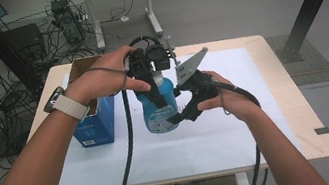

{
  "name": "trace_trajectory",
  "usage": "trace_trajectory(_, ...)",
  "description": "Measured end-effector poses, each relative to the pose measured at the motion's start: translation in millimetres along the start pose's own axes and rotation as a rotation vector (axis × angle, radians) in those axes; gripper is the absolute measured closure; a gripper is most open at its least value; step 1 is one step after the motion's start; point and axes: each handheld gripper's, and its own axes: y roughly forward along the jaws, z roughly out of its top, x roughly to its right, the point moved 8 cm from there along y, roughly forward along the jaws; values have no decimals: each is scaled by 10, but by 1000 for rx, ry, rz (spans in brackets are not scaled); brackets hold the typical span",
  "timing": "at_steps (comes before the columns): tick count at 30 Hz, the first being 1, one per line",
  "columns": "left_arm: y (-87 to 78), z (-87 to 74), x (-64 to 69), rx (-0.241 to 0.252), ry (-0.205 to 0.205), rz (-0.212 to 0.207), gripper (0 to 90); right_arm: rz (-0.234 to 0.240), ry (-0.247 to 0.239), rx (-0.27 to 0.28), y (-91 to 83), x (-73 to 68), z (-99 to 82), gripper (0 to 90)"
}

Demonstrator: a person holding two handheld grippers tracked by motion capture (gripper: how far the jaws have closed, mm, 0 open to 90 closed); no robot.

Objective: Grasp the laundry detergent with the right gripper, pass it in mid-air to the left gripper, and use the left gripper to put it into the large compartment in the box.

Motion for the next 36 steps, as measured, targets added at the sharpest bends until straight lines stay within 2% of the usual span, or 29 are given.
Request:
trace_trajectory(3,-54,-32,-22,-2,-27,17,376,-44,49,-63,-162,74,-156,157)
trace_trajectory(4,-54,-32,-22,-2,-27,17,376,-44,49,-63,-162,74,-156,157)
trace_trajectory(5,-87,-49,-32,-7,-41,30,375,-75,77,-126,-285,117,-259,146)
trace_trajectory(6,-87,-49,-32,-7,-41,30,375,-75,77,-126,-285,117,-259,146)
trace_trajectory(8,-122,-62,-45,-13,-58,44,375,-90,113,-171,-414,125,-333,104)
trace_trajectory(9,-156,-76,-58,-24,-76,58,375,-123,125,-221,-527,139,-394,90)
trace_trajectory(10,-174,-79,-65,-24,-92,66,375,-131,132,-243,-566,142,-418,78)
trace_trajectory(13,-237,-80,-88,-22,-137,90,375,-177,107,-354,-716,150,-529,57)
trace_trajectory(14,-237,-80,-88,-22,-137,90,375,-193,93,-398,-771,158,-576,53)
trace_trajectory(15,-256,-79,-92,-24,-148,95,375,-193,93,-398,-771,158,-576,53)
trace_trajectory(16,-289,-73,-96,-20,-175,103,375,-213,98,-434,-840,174,-629,54)
trace_trajectory(18,-335,-67,-106,-17,-208,116,375,-220,103,-470,-917,184,-686,65)
trace_trajectory(19,-335,-67,-106,-17,-208,116,375,-220,103,-470,-917,184,-686,65)
trace_trajectory(20,-372,-62,-115,-11,-239,131,375,-226,108,-481,-971,191,-717,67)
trace_trajectory(26,-455,-67,-156,-14,-338,165,375,-256,100,-527,-1099,207,-784,69)
trace_trajectory(29,-485,-57,-176,-15,-389,184,375,-256,95,-525,-1152,199,-798,67)
trace_trajectory(30,-485,-57,-176,-15,-389,184,375,-255,100,-526,-1171,192,-806,66)
trace_trajectory(32,-522,-39,-189,-22,-438,194,375,-261,101,-534,-1197,194,-826,66)
trace_trajectory(34,-543,-29,-193,-26,-452,197,375,-265,101,-544,-1215,196,-841,66)
trace_trajectory(36,-600,-11,-211,-31,-499,202,375,-268,109,-544,-1250,189,-864,66)
